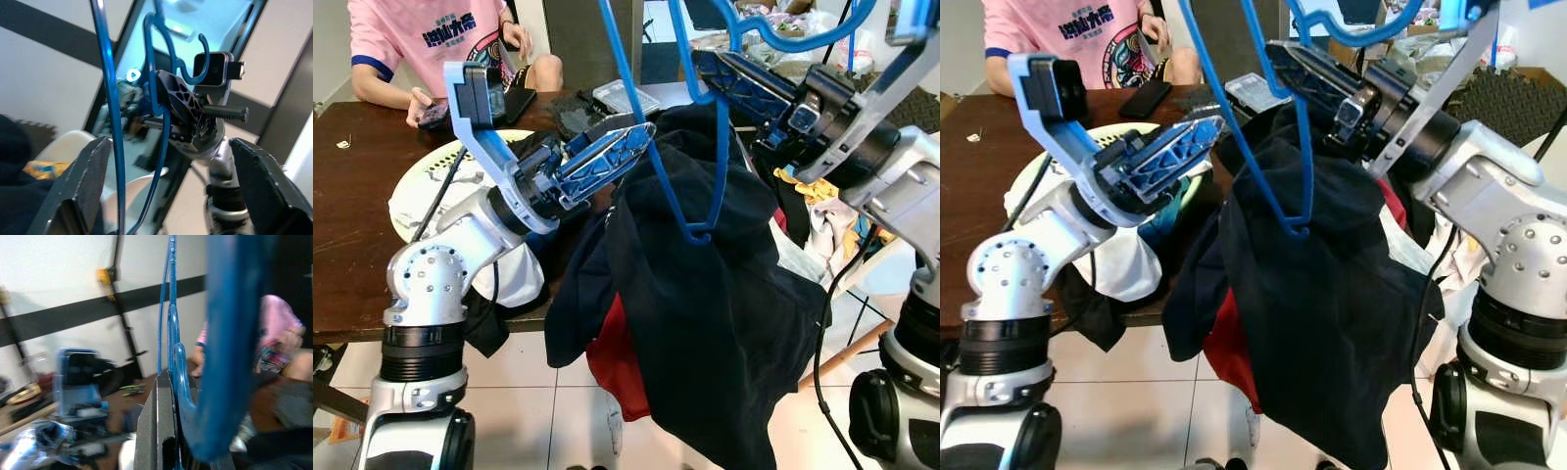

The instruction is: Hang hanger

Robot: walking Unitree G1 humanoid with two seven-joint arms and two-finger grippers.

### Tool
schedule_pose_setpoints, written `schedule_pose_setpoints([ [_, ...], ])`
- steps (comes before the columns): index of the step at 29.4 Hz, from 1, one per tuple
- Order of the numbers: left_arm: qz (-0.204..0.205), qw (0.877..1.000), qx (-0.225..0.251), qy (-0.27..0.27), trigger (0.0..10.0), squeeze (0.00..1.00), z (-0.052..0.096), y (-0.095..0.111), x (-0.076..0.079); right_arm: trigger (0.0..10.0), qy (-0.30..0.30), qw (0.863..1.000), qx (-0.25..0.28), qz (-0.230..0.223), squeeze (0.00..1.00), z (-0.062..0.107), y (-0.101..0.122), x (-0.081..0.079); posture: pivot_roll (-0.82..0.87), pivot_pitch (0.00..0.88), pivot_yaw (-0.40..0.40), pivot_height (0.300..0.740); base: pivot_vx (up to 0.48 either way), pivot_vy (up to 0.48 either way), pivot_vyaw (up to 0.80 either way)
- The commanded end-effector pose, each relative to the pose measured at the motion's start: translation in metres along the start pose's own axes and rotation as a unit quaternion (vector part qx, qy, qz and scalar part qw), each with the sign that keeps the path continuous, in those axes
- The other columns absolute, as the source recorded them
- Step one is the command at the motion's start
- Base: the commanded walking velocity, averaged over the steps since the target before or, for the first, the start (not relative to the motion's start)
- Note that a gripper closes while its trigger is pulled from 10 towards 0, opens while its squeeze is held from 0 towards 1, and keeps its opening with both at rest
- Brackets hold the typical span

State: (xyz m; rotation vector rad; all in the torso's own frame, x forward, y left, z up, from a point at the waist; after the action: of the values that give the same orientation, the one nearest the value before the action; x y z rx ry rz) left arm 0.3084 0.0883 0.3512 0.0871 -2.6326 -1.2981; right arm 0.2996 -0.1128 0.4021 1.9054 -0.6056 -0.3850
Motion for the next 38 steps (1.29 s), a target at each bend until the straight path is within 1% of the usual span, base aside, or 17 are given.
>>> schedule_pose_setpoints([
  [1, -0.037, 0.999, 0.001, 0.035, 10.0, 1.0, 0.012, 0.011, -0.008, 0.0, -0.034, 0.999, -0.002, 0.011, 0.0, 0.003, 0.0, 0.011, 0.03, 0.191, 0.068, 0.74, 0.0, 0.0, 0.0],
  [3, -0.054, 0.997, 0.002, 0.059, 10.0, 1.0, 0.017, 0.017, -0.014, 0.0, -0.055, 0.998, -0.009, 0.015, 0.0, 0.004, -0.001, 0.018, 0.03, 0.191, 0.068, 0.74, 0.0, 0.0, 0.0],
  [4, -0.098, 0.984, 0.001, 0.148, 10.0, 1.0, 0.03, 0.028, -0.038, 0.0, -0.101, 0.994, -0.024, 0.022, 0.0, 0.007, -0.006, 0.034, 0.03, 0.192, 0.07, 0.74, 0.0, 0.0, 0.0],
  [7, -0.118, 0.975, -0.007, 0.188, 10.0, 1.0, 0.035, 0.029, -0.049, 0.0, -0.116, 0.992, -0.031, 0.025, 0.0, 0.008, -0.009, 0.039, 0.03, 0.192, 0.07, 0.74, 0.0, 0.0, 0.0],
  [8, -0.138, 0.959, -0.018, 0.246, 10.0, 1.0, 0.044, 0.029, -0.064, 0.0, -0.141, 0.989, -0.041, 0.031, 0.0, 0.01, -0.013, 0.048, 0.03, 0.192, 0.069, 0.74, 0.0, 0.0, 0.0],
  [9, -0.164, 0.941, -0.029, 0.294, 10.0, 0.0, 0.053, 0.029, -0.076, 0.0, -0.169, 0.983, -0.056, 0.042, 0.0, 0.013, -0.019, 0.056, 0.04, 0.192, 0.067, 0.74, 0.0, 0.0, 0.0],
  [10, -0.179, 0.929, -0.022, 0.325, 10.0, 0.0, 0.06, 0.032, -0.082, 5.5, -0.194, 0.978, -0.066, 0.045, 0.0, 0.017, -0.024, 0.064, 0.04, 0.192, 0.067, 0.74, 0.0, 0.0, 0.0],
  [11, -0.19, 0.918, -0.018, 0.348, 10.0, 0.0, 0.066, 0.035, -0.086, 10.0, -0.212, 0.973, -0.072, 0.048, 0.0, 0.019, -0.028, 0.07, 0.04, 0.19, 0.066, 0.74, 0.0, 0.0, 0.0],
  [13, -0.19, 0.918, -0.018, 0.348, 10.0, 0.0, 0.066, 0.035, -0.086, 10.0, -0.212, 0.973, -0.072, 0.048, 0.0, 0.019, -0.028, 0.07, 0.04, 0.19, 0.066, 0.74, 0.0, 0.0, 0.0],
  [14, -0.241, 0.888, -0.046, 0.388, 10.0, 0.0, 0.078, 0.034, -0.093, 10.0, -0.237, 0.968, -0.071, 0.051, 0.0, 0.023, -0.03, 0.076, 0.04, 0.191, 0.066, 0.74, 0.0, 0.0, 0.0],
  [16, -0.241, 0.888, -0.046, 0.388, 10.0, 0.0, 0.078, 0.034, -0.093, 10.0, -0.237, 0.968, -0.071, 0.051, 0.0, 0.023, -0.03, 0.076, 0.04, 0.191, 0.066, 0.74, 0.0, 0.0, 0.0],
  [17, -0.285, 0.855, -0.091, 0.423, 10.0, 0.0, 0.094, 0.025, -0.098, 10.0, -0.248, 0.965, -0.068, 0.053, 0.0, 0.026, -0.03, 0.078, 0.05, 0.186, 0.072, 0.74, 0.0, 0.0, 0.0],
  [18, -0.315, 0.831, -0.121, 0.442, 10.0, 0.0, 0.104, 0.018, -0.101, 10.0, -0.256, 0.963, -0.066, 0.053, 0.0, 0.028, -0.03, 0.079, 0.05, 0.186, 0.072, 0.74, 0.0, 0.0, 0.0],
  [20, -0.331, 0.798, -0.14, 0.483, 10.0, 0.0, 0.124, 0.014, -0.106, 10.0, -0.265, 0.961, -0.064, 0.052, 0.0, 0.031, -0.033, 0.08, 0.07, 0.181, 0.071, 0.74, 0.0, 0.165, 0.0],
  [22, -0.332, 0.777, -0.135, 0.518, 10.0, 0.0, 0.138, 0.016, -0.111, 10.0, -0.272, 0.959, -0.065, 0.051, 0.0, 0.032, -0.038, 0.08, 0.07, 0.176, 0.071, 0.74, 0.0, 0.343, 0.0],
  [28, -0.356, 0.764, -0.127, 0.523, 10.0, 0.0, 0.137, 0.025, -0.117, 10.0, -0.275, 0.958, -0.068, 0.054, 0.0, 0.031, -0.043, 0.079, 0.07, 0.167, 0.073, 0.74, 0.0, 0.344, 0.0],
  [38, -0.359, 0.779, -0.101, 0.504, 10.0, 0.0, 0.112, 0.019, -0.12, 10.0, -0.284, 0.955, -0.06, 0.061, 0.0, 0.035, -0.042, 0.078, 0.04, 0.146, 0.081, 0.74, 0.0, 0.332, 0.0],
])
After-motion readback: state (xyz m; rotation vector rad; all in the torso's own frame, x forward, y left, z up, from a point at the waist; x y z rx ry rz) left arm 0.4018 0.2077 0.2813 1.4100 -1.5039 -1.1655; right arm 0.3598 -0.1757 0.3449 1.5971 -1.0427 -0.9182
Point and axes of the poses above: a point about 5 cm out from each wrist's last joint towards the gripper, its own z axis pointing back from the gripper into the wrist, its own y axis along the axis of the wrist's last joint, x = y × z, the point moved 5 cm from there along -z, pointing out of the wrist towards the gripper, and after that the axes turned 3 degrees about z, right-handed, at the moved point
